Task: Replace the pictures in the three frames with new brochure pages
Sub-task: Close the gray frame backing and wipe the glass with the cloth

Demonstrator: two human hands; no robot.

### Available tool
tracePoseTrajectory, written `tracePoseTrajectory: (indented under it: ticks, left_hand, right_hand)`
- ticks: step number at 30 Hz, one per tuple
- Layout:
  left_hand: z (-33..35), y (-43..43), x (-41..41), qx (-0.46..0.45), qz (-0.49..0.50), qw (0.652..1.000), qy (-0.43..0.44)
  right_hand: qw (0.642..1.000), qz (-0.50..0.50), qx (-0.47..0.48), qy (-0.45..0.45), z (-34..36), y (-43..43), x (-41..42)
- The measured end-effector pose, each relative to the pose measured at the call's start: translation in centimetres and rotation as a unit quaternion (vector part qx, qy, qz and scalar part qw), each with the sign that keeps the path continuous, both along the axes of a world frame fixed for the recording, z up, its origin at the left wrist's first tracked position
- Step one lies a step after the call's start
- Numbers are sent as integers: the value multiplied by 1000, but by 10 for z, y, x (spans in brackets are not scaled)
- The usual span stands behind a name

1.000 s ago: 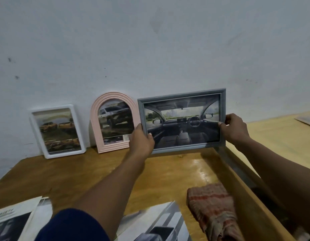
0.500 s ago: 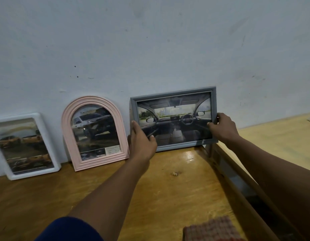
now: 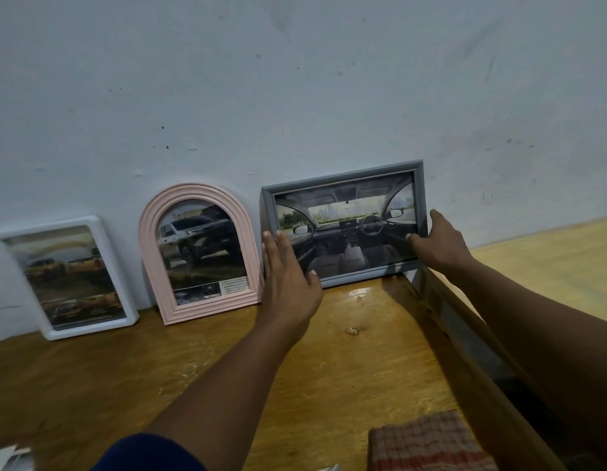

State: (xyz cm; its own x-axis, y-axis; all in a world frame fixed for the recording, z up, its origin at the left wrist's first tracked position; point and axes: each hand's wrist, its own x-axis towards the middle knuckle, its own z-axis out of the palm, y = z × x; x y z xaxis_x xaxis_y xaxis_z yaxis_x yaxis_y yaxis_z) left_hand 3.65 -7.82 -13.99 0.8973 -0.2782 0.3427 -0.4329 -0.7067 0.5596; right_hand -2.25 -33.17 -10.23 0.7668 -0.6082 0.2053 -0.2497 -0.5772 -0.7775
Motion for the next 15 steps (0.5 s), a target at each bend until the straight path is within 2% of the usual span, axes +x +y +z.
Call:
tracePoseTrajectory:
  ticks: [8, 12, 15]
  left_hand:
    - [37, 45, -12, 41, 18, 999, -6]
    - [47, 92, -3, 39, 81, 996, -23]
    - [46, 135, 10, 7, 140, 990, -29]
  right_hand:
    - [995, 82, -30, -39, 31, 67, -14]
    - [982, 187, -26, -29, 44, 139, 1]
    - [974, 223, -2, -22, 44, 194, 20]
